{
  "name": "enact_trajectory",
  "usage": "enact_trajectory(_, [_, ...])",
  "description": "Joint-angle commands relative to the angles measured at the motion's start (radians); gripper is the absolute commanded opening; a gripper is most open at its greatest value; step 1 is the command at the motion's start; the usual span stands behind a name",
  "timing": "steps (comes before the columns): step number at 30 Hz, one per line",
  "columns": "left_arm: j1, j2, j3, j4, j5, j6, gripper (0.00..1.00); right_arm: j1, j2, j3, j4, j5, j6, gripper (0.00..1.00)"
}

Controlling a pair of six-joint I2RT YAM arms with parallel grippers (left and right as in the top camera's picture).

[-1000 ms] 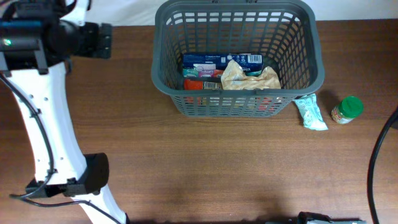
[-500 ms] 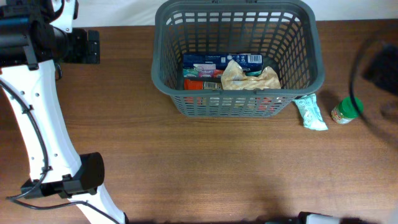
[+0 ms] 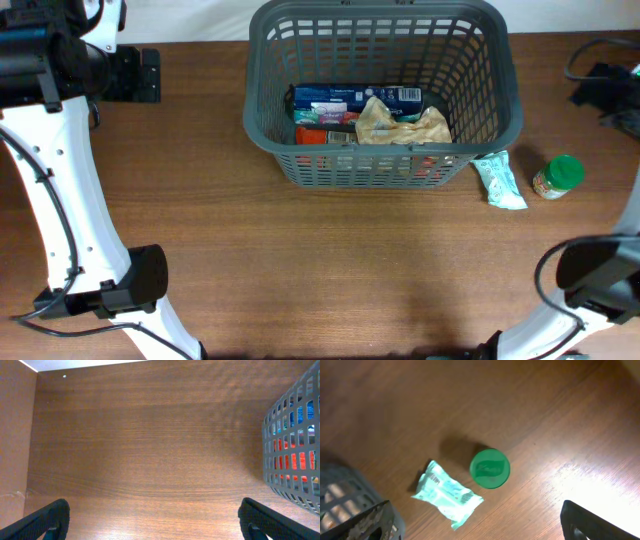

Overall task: Pack container
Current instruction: 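Reach the right gripper to the green-lidded jar and grasp it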

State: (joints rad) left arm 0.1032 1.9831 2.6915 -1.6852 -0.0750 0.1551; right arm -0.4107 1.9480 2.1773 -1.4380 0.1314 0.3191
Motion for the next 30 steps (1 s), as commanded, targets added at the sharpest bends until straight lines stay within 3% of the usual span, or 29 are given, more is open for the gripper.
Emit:
enact_trajectory(1, [0.003,-0.001,-0.008,-0.002,0.01,-0.016,0.99,-0.024,0.047,0.002,0.003,-0.053,0.016,0.99])
enact_trajectory(17, [0.003,-0.001,-0.008,-0.002,0.01,-0.016,0.99,-0.054,0.275,-0.121,0.081,-0.052,0.038,0.99])
enact_trajectory(30, [0.003,-0.001,-0.008,-0.002,0.01,-0.016,0.99,-0.08,0.284,-0.332,0.215,-0.108,-0.001,0.99])
